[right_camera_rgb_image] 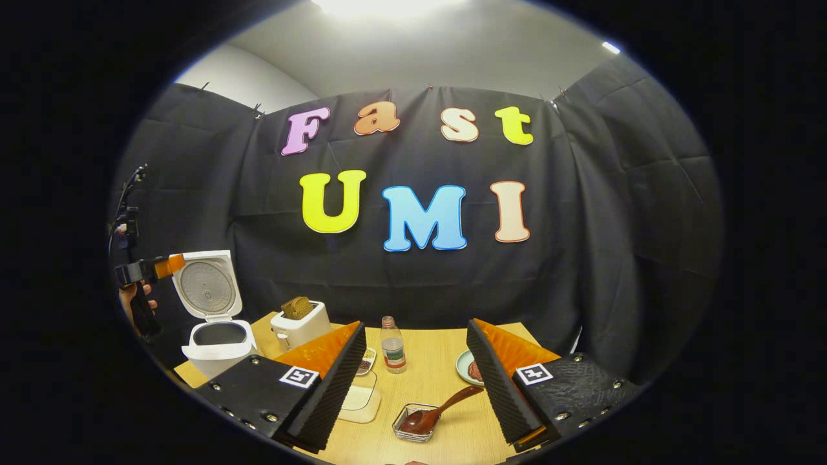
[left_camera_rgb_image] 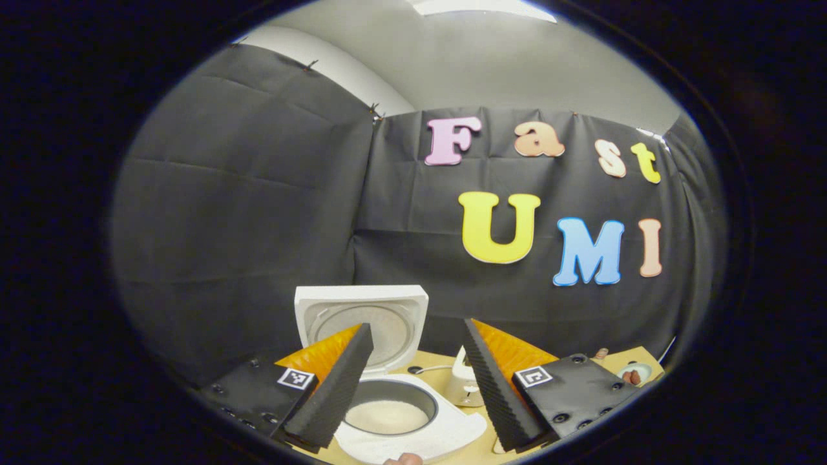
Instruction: Close the left gripper, press the button to open the rice cooker; take a wooden spoon from the chopstick holder with the right hand, scoop a spoonful of rice and pour it into the rice cooker, then put the wooden spoon back into the chopstick holder.
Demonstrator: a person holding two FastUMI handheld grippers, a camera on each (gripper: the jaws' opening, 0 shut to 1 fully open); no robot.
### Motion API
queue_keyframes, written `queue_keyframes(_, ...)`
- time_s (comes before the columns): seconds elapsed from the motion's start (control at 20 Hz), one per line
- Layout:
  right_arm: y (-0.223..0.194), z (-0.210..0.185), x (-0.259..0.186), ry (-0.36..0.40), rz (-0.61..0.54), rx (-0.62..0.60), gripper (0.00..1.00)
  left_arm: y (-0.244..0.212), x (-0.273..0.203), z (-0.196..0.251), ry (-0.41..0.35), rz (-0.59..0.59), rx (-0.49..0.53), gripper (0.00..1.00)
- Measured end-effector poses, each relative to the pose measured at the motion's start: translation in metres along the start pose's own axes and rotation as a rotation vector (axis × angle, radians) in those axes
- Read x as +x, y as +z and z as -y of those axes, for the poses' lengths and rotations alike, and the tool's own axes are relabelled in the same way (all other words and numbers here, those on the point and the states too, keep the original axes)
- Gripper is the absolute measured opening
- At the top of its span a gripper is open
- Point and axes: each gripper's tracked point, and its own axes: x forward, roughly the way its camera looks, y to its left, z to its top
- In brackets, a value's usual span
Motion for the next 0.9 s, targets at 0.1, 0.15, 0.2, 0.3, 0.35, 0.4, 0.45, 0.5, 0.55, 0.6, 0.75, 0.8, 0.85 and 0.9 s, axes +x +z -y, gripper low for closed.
queue_keyframes(0.1, -0.003, 0.007, 0.004, -0.009, -0.007, 0.008, 0.95, 0.002, -0.012, 0.007, -0.009, 0.003, 0.001, 0.96)
queue_keyframes(0.15, -0.006, 0.010, 0.006, -0.016, -0.012, 0.012, 0.95, 0.000, -0.016, 0.010, -0.015, 0.000, -0.002, 0.96)
queue_keyframes(0.2, -0.009, 0.016, 0.008, -0.026, -0.020, 0.013, 0.95, -0.004, -0.021, 0.017, -0.029, -0.014, -0.007, 0.97)
queue_keyframes(0.3, -0.015, 0.027, 0.015, -0.046, -0.035, 0.020, 0.95, -0.011, -0.029, 0.028, -0.045, -0.036, -0.012, 0.97)
queue_keyframes(0.35, -0.020, 0.033, 0.018, -0.057, -0.046, 0.024, 0.96, -0.015, -0.033, 0.030, -0.048, -0.038, -0.008, 0.97)
queue_keyframes(0.4, -0.028, 0.040, 0.022, -0.069, -0.063, 0.028, 0.96, -0.015, -0.037, 0.033, -0.055, -0.039, -0.002, 0.97)
queue_keyframes(0.45, -0.037, 0.049, 0.025, -0.085, -0.087, 0.036, 0.95, -0.018, -0.039, 0.040, -0.064, -0.047, 0.005, 0.96)
queue_keyframes(0.5, -0.046, 0.053, 0.030, -0.087, -0.108, 0.045, 0.96, -0.023, -0.042, 0.045, -0.074, -0.061, 0.018, 0.97)
queue_keyframes(0.55, -0.058, 0.059, 0.034, -0.097, -0.136, 0.053, 0.95, -0.027, -0.045, 0.050, -0.088, -0.073, 0.027, 0.97)
queue_keyframes(0.6, -0.071, 0.065, 0.038, -0.107, -0.170, 0.067, 0.95, -0.028, -0.047, 0.055, -0.095, -0.081, 0.033, 0.97)
queue_keyframes(0.75, -0.112, 0.084, 0.053, -0.147, -0.256, 0.111, 0.96, -0.025, -0.053, 0.072, -0.120, -0.077, 0.042, 0.97)
queue_keyframes(0.8, -0.126, 0.087, 0.059, -0.152, -0.287, 0.103, 0.95, -0.024, -0.055, 0.076, -0.121, -0.075, 0.052, 0.96)
queue_keyframes(0.85, -0.140, 0.089, 0.065, -0.151, -0.315, 0.102, 0.97, -0.028, -0.055, 0.080, -0.121, -0.082, 0.065, 0.97)
queue_keyframes(0.9, -0.150, 0.090, 0.071, -0.143, -0.335, 0.111, 0.97, -0.032, -0.055, 0.085, -0.125, -0.096, 0.075, 0.97)
